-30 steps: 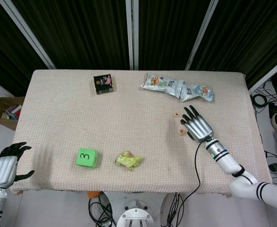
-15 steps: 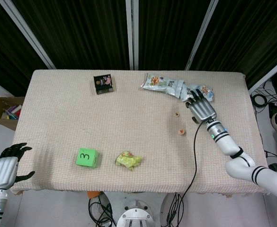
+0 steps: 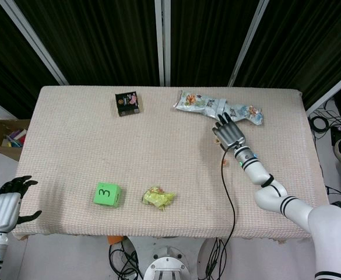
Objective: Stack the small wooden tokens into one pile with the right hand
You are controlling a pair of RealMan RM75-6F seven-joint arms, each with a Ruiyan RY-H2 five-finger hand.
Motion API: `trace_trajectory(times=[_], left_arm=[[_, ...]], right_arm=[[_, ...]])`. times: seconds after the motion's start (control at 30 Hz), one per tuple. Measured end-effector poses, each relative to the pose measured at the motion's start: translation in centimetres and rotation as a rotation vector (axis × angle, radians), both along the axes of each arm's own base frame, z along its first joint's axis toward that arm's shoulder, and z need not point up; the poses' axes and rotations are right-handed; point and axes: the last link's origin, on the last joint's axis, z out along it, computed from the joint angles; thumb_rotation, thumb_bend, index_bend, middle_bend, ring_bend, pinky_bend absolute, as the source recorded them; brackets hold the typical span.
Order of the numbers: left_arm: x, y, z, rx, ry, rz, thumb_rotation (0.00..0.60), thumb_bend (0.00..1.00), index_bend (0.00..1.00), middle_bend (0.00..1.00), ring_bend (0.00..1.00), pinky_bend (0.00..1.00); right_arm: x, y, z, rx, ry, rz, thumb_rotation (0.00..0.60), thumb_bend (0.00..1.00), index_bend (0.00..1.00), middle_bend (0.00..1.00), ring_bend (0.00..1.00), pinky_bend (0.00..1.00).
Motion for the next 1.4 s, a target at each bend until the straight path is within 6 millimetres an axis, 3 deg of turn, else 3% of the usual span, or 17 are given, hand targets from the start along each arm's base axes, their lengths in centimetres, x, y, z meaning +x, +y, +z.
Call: trace_trajectory(times=[0.47,0.6,0.9,1.1,1.4], left_arm=[[-0.4,-0.2,-0.1,0.001,-0.009,0.009,0.6,0.0,0.27,0.15,0.12,0.17],[-0.5,-0.2,-0.2,0.0,-0.011,0.013,0.6,0.0,0.27,0.15,0.12,0.17],[-0.4,-0.2,-0.1,0.003,-0.008,0.007,0.6,0.0,0.27,0.15,0.12,0.17],[0.0,0.0,0.0,0.006,-0.007,-0.009,0.6,0.0,0.27,0.15,0.12,0.17],[0.6,0.1,-0.2,0.0,-0.008,-0.024,0.6,0.0,0.27,0.15,0.12,0.17]], right_arm=[[-0.3,-0.3,-1.2,-0.005,-0.008,-0.006,0.6,0.28,0.45,0.28,0.01,0.0],[-0.4,-0.3,-1.4,-0.003,-0.006,-0.005,0.6,0.32,0.51,0.3,0.01,0.0],[-0.4,0.2,0.1,-0.031,-0.055,0.018,0.6,0.35,0.56,0.31,0.01,0.0],[0.3,2.0,2.8,-0.036,-0.129,0.07,0.6,0.35,0.55,0.3,0.01,0.0],[0.0,8.1,7.4,0.021,-0.151,0.116,0.6,0.34,0.54,0.29,0.01,0.0]])
